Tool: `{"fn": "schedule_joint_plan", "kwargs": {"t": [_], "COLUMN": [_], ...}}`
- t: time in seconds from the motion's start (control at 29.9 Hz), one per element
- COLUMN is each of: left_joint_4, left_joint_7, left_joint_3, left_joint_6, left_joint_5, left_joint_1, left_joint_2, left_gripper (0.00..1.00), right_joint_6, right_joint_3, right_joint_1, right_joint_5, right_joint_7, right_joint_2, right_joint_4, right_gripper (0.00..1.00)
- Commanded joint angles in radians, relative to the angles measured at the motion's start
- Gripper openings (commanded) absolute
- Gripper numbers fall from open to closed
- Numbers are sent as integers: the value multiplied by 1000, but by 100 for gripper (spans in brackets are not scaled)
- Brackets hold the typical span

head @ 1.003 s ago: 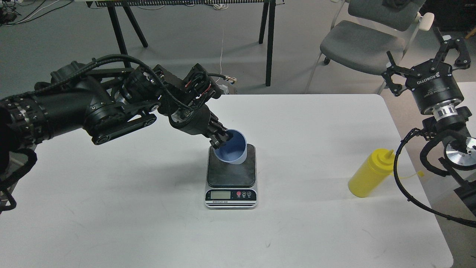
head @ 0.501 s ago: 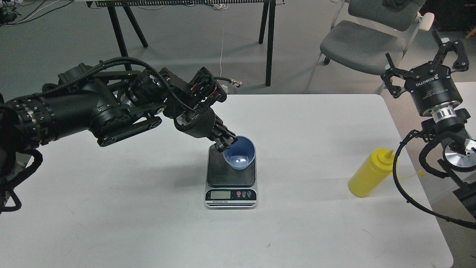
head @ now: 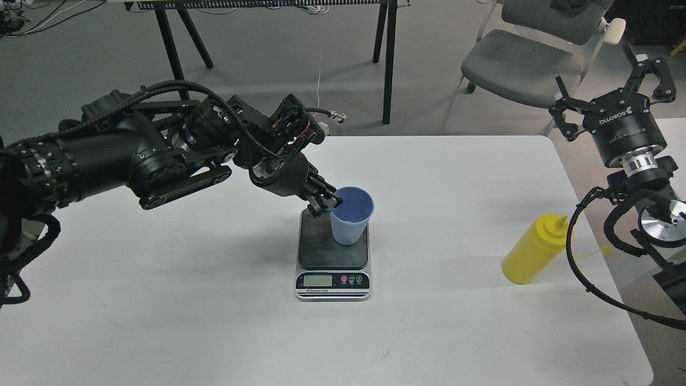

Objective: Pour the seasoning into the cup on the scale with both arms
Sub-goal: 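Lower the blue cup onto the scale and open the left gripper, then raise the left arm away from the cup on the scale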

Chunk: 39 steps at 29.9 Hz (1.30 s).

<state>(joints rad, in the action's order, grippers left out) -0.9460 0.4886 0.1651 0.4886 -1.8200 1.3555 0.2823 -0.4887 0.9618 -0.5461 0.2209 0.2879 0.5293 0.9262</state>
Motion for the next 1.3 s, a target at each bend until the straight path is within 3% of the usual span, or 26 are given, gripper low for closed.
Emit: {"fn": "schedule_joint_plan", "kwargs": {"t": [0.0,0.23,0.4,0.67,0.84,1.0,1.27], "left_joint_4": [6,7,39,160,311,363,383], "left_joint_7": [0,0,0,0,0,0,0], "left_joint_3": [-7,-15,-101,-447,-636,-641,-645], "left_joint_6": [0,0,0,0,0,0,0], "left_joint_5": [4,79,178,488,744,1103,1223], "left_joint_1": [2,33,91,108,71,8,-94], "left_joint_2": [0,6,15,80,133,219,256], "left_gripper": [43,44,44,55,62,69,78], "right_joint_6": [0,0,0,0,0,0,0], "right_joint_3": [0,0,2,12,14,17,17], "right_joint_1": [0,2,0,17,66,190,438], "right_joint_5": [2,0,2,5,12,49,126], "right_joint_7": [-1,0,0,-3,-9,-16,-36], "right_joint_2": [0,0,0,66,144,190,247], "right_joint_4": [0,-1,-1,-1,-3,-6,-15], "right_gripper": [100,100,100,100,100,100,100]}}
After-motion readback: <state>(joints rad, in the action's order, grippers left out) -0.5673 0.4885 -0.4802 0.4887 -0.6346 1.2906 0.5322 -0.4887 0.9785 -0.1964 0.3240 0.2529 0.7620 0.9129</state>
